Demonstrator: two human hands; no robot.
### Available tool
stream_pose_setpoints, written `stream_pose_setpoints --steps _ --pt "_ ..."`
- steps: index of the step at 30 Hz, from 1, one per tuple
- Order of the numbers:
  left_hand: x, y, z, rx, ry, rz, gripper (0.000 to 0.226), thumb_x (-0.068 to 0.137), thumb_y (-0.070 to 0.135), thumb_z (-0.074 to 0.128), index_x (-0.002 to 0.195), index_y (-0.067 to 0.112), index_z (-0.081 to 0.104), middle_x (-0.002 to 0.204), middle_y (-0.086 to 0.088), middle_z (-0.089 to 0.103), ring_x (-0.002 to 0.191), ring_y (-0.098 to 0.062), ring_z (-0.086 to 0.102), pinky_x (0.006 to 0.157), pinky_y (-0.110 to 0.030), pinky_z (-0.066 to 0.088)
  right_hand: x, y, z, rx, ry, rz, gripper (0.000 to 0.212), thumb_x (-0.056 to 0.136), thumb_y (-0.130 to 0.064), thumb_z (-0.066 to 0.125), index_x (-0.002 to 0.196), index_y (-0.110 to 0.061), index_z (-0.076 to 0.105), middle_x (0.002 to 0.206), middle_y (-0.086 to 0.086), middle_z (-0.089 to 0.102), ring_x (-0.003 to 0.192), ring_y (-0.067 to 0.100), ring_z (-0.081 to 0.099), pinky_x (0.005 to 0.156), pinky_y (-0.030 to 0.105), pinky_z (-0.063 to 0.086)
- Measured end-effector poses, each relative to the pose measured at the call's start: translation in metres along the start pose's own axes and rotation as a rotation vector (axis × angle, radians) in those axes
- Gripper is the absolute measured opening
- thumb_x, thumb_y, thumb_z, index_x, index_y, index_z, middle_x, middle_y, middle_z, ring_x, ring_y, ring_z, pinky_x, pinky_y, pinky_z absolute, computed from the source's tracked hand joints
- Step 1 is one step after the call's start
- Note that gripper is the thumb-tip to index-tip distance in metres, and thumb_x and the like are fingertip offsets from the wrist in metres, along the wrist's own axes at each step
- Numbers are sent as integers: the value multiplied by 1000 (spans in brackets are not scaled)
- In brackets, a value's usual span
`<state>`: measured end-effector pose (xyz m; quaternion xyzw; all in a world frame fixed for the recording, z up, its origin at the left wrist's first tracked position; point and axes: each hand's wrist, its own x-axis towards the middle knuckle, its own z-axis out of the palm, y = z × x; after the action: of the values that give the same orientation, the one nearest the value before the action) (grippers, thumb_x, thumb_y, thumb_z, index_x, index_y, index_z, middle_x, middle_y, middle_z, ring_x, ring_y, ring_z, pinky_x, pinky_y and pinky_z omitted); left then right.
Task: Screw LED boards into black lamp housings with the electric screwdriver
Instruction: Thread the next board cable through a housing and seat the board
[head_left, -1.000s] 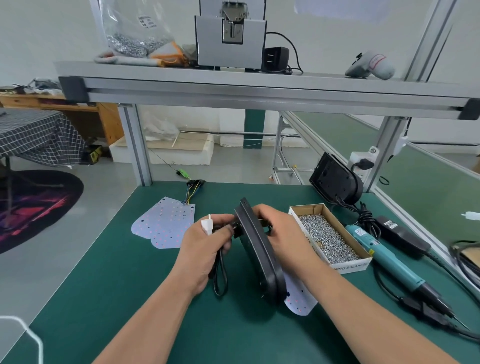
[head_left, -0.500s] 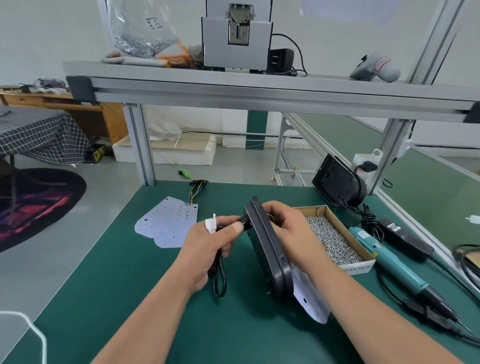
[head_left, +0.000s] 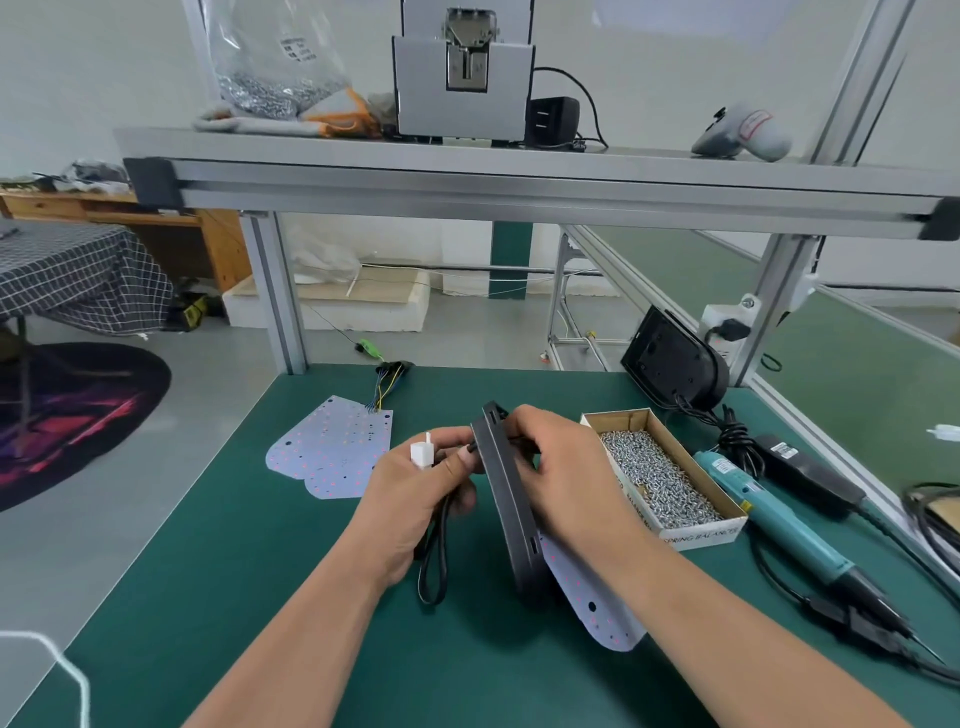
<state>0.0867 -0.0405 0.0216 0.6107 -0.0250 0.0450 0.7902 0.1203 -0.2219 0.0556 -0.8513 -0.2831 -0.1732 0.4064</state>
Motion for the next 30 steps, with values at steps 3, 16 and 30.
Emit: stream_pose_setpoints --steps 3,16,30 --pt "0 0 3 -26 14 6 33 85 31 82 113 13 80 97 -19 76 79 -32 63 83 -50 54 -1 -3 -7 -24 -21 -80 13 94 -25 67 91 -37 64 82 -21 63 78 2 59 68 14 39" --pt "-2 -1 8 -127 -21 16 42 79 36 84 115 15 79 104 -22 79 87 -29 76 74 -35 62 -1 -10 -11 126 6 5 15 95 -25 70 107 -22 79 99 -15 78 95 2 70 83 20 52" --pt "5 -8 -1 -71 7 18 63 79 59 87 128 21 75 75 -19 56 63 -26 46 68 -51 24 -4 -8 -3 297 57 96 18 97 -12 71 100 -28 79 91 -19 76 90 0 71 77 11 47"
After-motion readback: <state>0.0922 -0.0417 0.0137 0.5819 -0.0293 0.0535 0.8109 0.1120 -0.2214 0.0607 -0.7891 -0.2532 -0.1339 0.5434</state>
